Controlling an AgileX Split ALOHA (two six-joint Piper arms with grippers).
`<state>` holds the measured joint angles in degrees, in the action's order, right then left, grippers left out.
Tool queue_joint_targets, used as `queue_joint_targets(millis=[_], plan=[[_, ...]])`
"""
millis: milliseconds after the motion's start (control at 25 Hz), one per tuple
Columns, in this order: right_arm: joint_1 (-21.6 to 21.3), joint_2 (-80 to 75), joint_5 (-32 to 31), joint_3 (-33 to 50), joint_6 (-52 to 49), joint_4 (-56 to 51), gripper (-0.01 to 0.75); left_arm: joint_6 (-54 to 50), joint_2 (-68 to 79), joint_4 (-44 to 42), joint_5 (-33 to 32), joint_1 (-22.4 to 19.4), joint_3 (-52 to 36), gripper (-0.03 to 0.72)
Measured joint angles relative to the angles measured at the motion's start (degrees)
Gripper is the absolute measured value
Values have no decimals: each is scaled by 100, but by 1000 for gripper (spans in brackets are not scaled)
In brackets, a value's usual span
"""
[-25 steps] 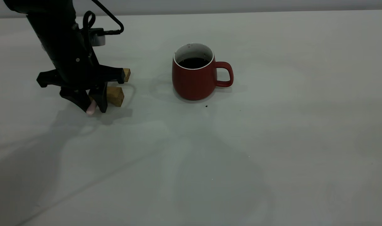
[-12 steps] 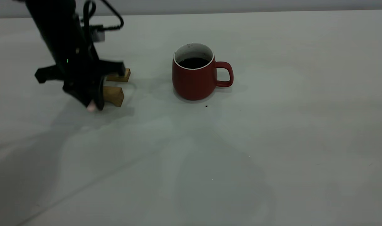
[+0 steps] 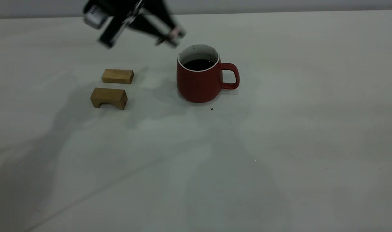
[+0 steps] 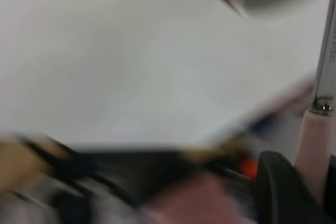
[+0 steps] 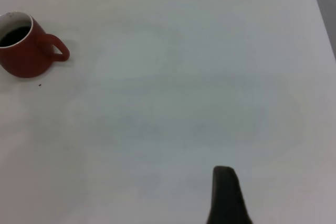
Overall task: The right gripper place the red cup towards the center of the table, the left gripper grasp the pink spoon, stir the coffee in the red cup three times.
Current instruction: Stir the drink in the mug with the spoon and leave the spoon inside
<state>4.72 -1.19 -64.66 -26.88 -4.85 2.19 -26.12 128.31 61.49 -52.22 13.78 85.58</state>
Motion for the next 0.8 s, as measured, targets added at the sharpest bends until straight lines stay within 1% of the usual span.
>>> queue_joint_targets(millis=[80,200,360,480,680,800], plan=[[0,0,0,0,0,0,555,-302,0,753,-87,0,0,152],[0,0,0,0,0,0,555,-665,0,1488,-133,0,0,152],[0,0,0,0,0,0,555,-1181,0,2172,-162,0,0,152],[0,0,0,0,0,0,555,-1654,0,2699,300,78,0,152],[0,0,0,0,0,0,555,-1885,0,3211,1172,395,0,152],[0,0,0,0,0,0,555,-1931,0,3477,1414,495,0,152]])
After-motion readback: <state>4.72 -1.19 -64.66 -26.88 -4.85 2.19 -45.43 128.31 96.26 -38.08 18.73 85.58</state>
